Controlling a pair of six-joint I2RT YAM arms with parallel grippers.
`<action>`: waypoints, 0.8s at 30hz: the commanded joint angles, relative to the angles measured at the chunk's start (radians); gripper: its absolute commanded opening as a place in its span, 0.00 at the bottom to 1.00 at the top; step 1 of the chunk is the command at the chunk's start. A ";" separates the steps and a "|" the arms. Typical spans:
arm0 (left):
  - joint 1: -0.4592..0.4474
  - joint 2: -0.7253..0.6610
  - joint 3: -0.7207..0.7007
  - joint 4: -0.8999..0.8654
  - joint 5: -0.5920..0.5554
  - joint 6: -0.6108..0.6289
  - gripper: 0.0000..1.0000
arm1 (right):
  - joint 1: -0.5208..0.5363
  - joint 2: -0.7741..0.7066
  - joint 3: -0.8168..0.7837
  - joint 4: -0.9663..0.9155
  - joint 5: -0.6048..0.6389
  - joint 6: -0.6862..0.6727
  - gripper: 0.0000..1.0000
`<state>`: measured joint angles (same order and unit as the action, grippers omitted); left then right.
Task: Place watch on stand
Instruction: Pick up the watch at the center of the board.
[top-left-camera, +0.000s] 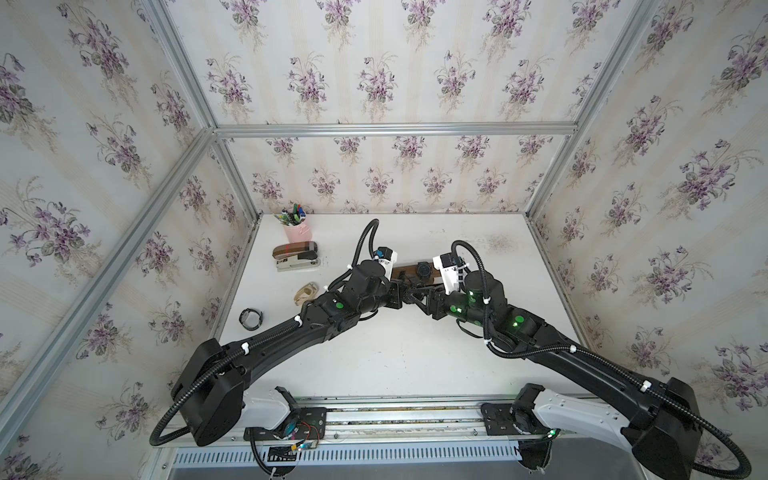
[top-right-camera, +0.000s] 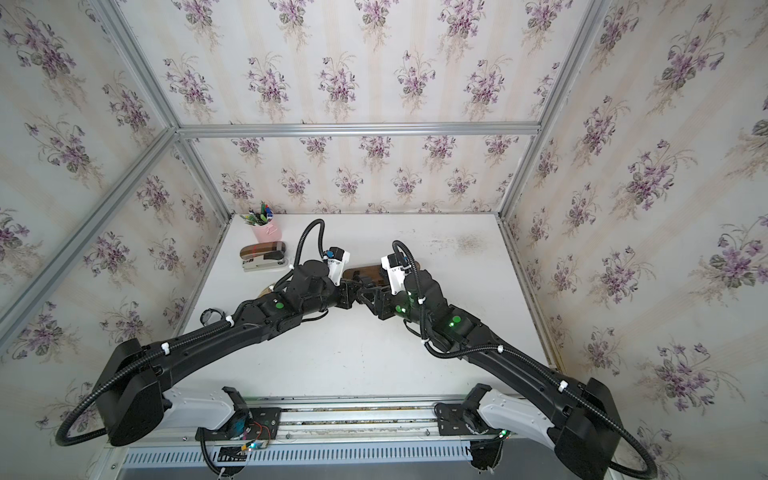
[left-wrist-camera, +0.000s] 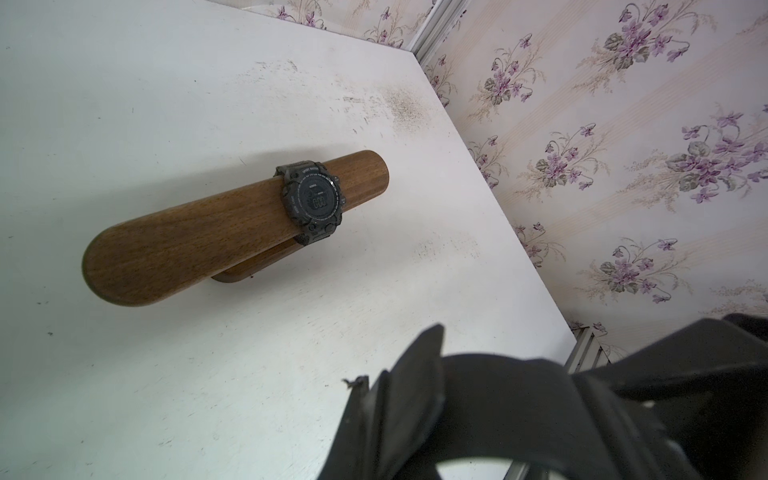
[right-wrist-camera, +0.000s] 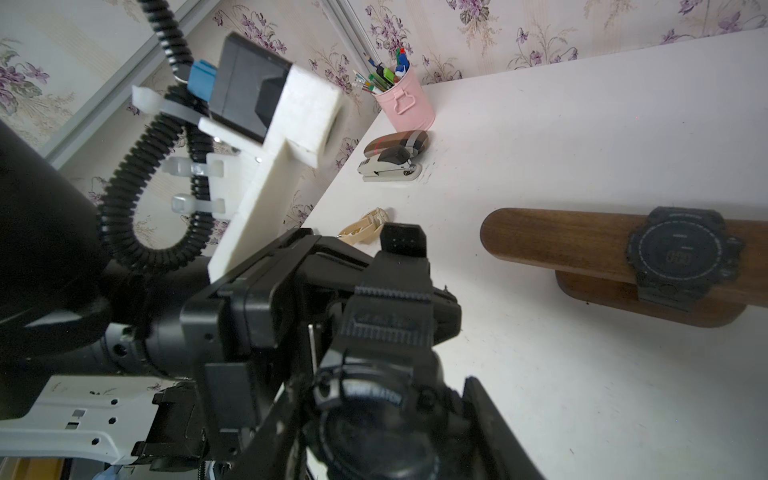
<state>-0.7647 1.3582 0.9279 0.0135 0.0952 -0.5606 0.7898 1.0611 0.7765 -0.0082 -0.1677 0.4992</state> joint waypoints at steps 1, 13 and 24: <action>-0.001 -0.010 0.008 0.017 0.007 0.011 0.14 | 0.000 0.002 0.006 -0.009 0.049 0.022 0.38; 0.009 -0.092 -0.037 -0.032 -0.101 0.024 0.52 | -0.148 0.021 0.065 -0.110 0.065 -0.012 0.37; 0.198 -0.066 -0.062 -0.118 -0.089 -0.080 0.60 | -0.474 0.121 0.084 -0.133 0.105 -0.131 0.37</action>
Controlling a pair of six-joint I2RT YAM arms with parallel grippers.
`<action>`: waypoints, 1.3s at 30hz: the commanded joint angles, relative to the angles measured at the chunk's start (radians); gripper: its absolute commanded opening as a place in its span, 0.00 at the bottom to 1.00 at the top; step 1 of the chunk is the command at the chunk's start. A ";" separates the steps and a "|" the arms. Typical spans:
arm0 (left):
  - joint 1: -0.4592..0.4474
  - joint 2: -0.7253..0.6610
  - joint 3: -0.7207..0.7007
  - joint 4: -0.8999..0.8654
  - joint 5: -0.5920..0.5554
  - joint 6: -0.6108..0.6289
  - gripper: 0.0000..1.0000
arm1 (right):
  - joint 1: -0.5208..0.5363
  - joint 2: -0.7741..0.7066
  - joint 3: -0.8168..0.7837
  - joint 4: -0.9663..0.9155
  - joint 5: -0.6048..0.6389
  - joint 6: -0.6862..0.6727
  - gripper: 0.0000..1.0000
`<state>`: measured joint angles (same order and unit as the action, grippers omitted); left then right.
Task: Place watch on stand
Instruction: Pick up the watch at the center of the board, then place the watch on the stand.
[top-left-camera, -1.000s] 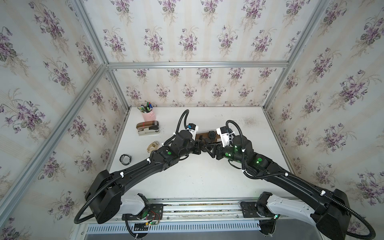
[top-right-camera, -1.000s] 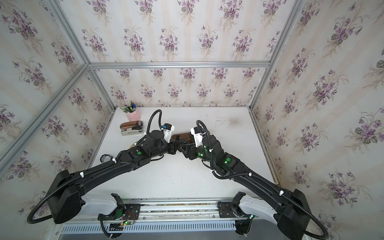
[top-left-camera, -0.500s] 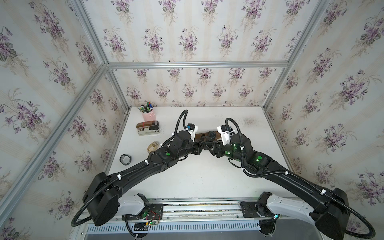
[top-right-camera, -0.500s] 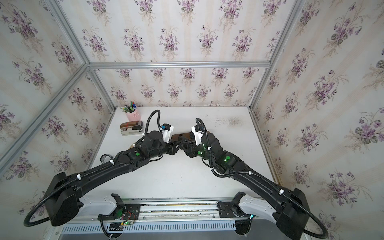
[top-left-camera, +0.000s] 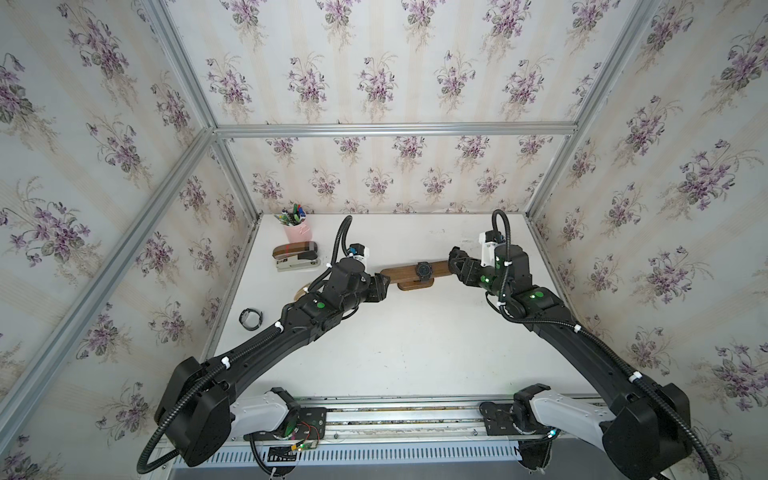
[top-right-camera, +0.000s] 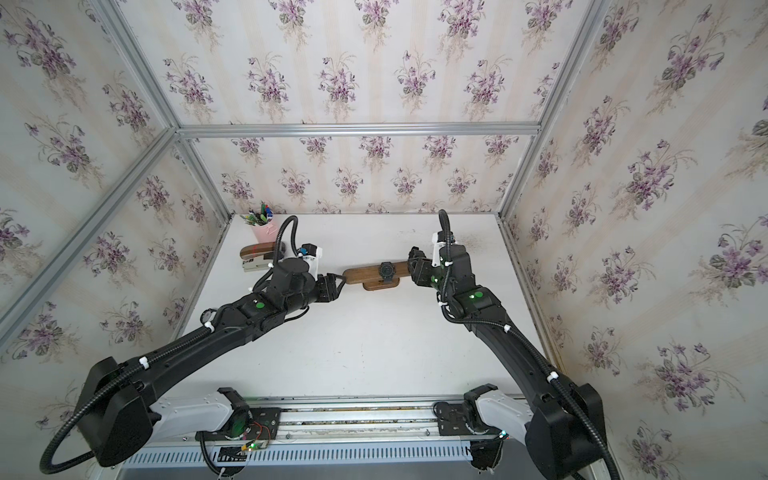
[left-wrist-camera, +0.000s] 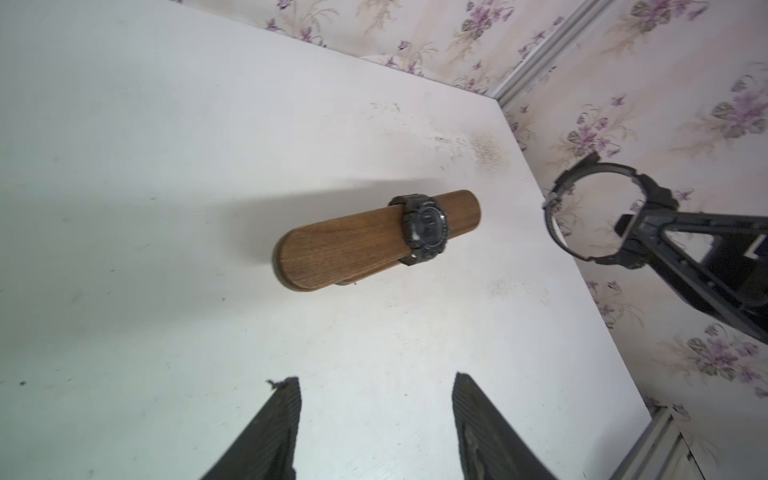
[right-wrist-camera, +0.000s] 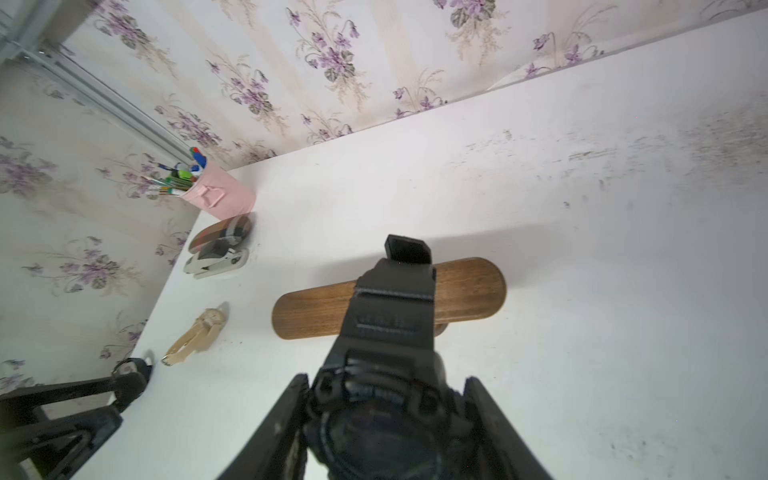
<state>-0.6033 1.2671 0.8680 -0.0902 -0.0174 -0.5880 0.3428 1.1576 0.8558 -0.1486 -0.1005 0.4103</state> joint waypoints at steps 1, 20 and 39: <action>0.050 0.043 0.001 -0.018 0.035 -0.059 0.60 | -0.037 0.037 0.004 0.012 0.047 -0.042 0.37; 0.122 0.363 0.120 0.053 0.181 -0.085 0.65 | -0.097 0.373 0.069 0.113 0.092 -0.106 0.37; 0.132 0.545 0.261 0.054 0.211 -0.055 0.47 | -0.072 0.445 0.088 0.117 -0.046 -0.143 0.36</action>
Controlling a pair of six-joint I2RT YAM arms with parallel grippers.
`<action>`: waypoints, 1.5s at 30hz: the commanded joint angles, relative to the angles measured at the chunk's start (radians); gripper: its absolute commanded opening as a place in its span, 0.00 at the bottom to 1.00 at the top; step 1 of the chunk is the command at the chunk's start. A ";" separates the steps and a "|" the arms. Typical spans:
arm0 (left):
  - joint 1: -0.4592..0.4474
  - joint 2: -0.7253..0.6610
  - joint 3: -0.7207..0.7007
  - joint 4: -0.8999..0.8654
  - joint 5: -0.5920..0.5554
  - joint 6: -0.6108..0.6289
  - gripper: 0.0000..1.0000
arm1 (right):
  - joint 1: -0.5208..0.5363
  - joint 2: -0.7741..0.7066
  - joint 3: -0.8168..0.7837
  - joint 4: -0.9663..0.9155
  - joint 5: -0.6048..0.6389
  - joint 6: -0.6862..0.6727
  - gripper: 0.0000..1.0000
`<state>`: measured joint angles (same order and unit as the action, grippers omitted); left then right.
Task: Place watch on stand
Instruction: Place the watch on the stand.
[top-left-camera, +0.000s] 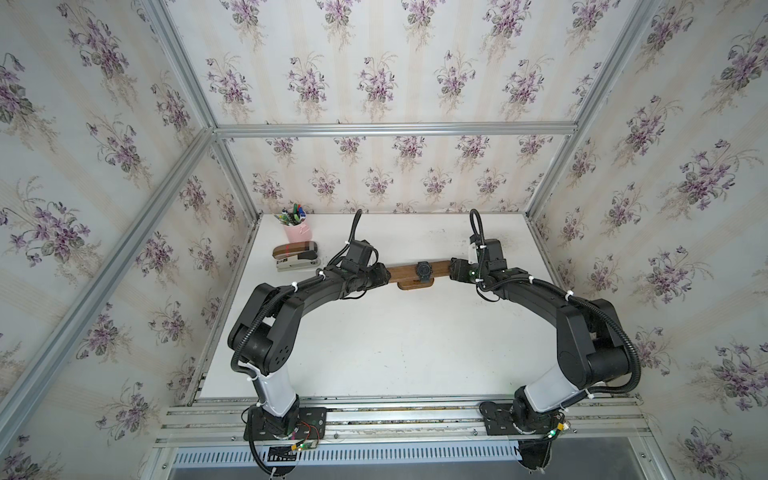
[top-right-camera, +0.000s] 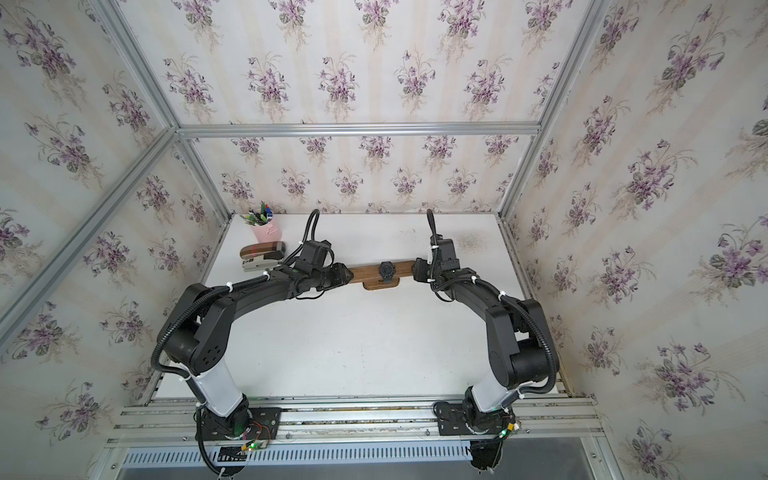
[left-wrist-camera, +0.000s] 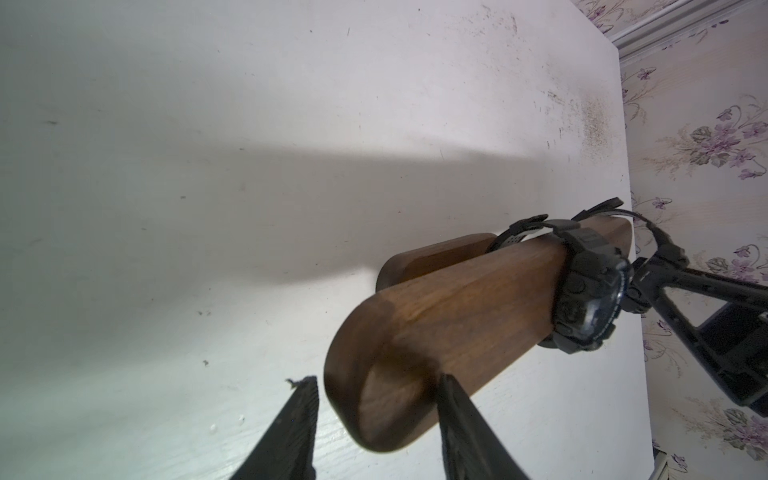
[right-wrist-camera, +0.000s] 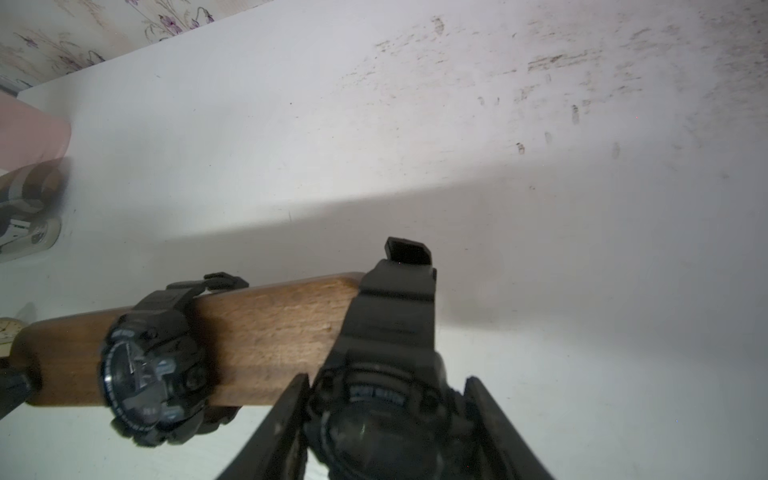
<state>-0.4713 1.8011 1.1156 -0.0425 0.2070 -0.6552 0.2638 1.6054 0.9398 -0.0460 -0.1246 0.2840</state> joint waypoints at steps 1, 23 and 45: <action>0.000 0.018 0.022 -0.003 -0.016 0.017 0.47 | 0.013 -0.005 0.004 0.010 -0.017 -0.018 0.36; 0.008 0.086 0.124 -0.070 -0.011 0.074 0.43 | 0.081 0.042 0.081 -0.071 -0.020 -0.029 0.37; 0.008 0.057 0.118 -0.085 -0.014 0.074 0.44 | 0.090 0.031 0.087 -0.078 0.023 -0.016 0.68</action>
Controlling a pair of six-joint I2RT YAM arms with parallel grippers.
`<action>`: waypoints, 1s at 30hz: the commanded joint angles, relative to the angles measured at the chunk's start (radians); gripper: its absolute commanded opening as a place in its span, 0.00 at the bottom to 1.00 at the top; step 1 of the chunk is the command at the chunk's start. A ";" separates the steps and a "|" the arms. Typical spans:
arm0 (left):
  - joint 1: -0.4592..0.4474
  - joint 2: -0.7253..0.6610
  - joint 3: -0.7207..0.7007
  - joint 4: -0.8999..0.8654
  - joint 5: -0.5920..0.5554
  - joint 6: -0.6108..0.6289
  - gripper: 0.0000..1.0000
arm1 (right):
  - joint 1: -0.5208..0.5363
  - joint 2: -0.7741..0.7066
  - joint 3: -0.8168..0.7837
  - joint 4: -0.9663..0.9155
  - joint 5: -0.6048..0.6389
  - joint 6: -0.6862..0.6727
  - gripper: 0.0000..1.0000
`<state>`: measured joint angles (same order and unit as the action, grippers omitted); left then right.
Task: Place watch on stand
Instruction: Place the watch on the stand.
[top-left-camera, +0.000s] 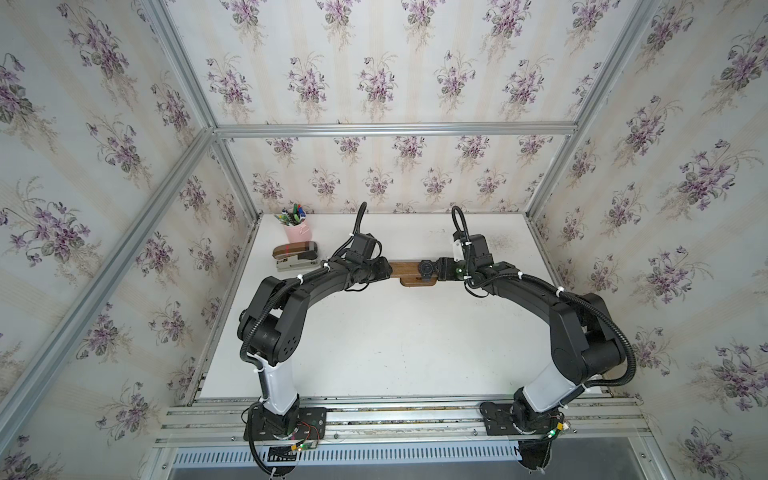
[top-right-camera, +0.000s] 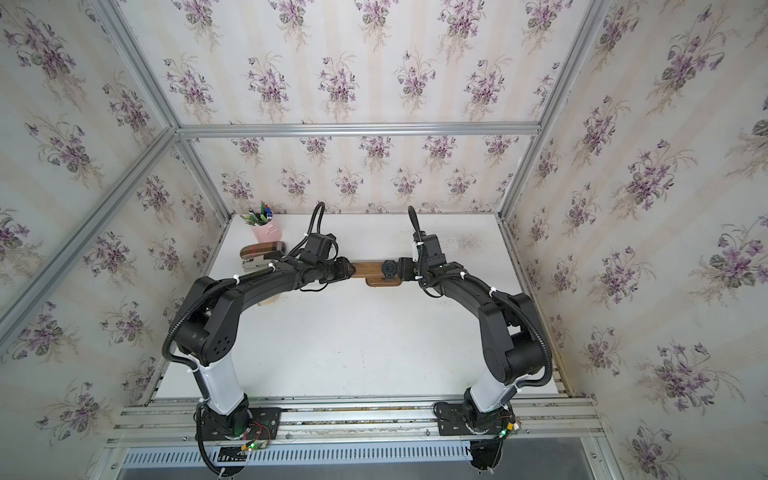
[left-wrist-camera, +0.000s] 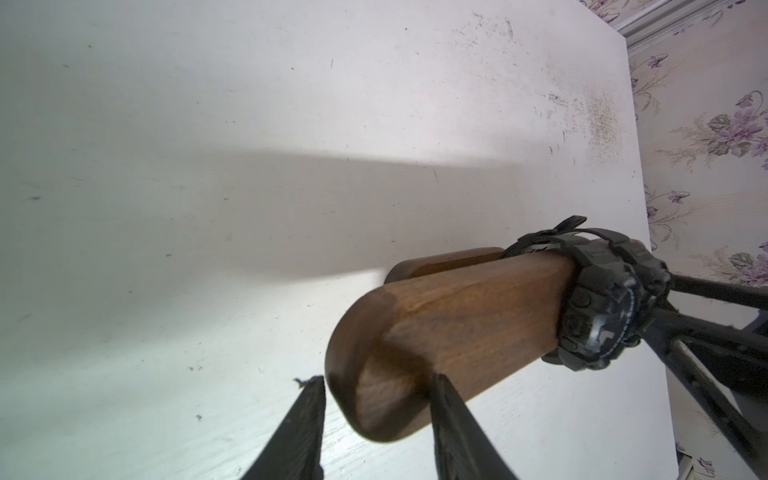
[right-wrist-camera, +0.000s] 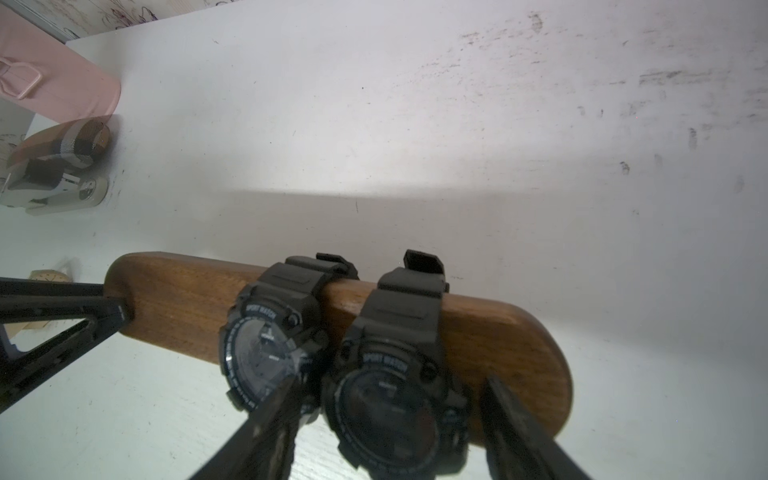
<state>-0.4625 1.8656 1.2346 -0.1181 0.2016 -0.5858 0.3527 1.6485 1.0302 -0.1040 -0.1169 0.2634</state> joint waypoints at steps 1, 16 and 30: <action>-0.001 -0.011 0.000 -0.015 -0.011 0.004 0.45 | 0.002 -0.020 -0.003 -0.022 0.016 0.007 0.68; 0.096 -0.410 -0.137 -0.318 -0.195 0.019 0.76 | 0.092 -0.322 -0.097 -0.171 0.155 0.089 0.75; 0.270 -0.563 -0.252 -0.526 -0.406 0.186 0.66 | 0.287 -0.446 -0.285 -0.031 0.157 0.159 0.74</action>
<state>-0.2104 1.2789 0.9756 -0.6491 -0.1726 -0.4362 0.6285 1.2060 0.7517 -0.1875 0.0418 0.3954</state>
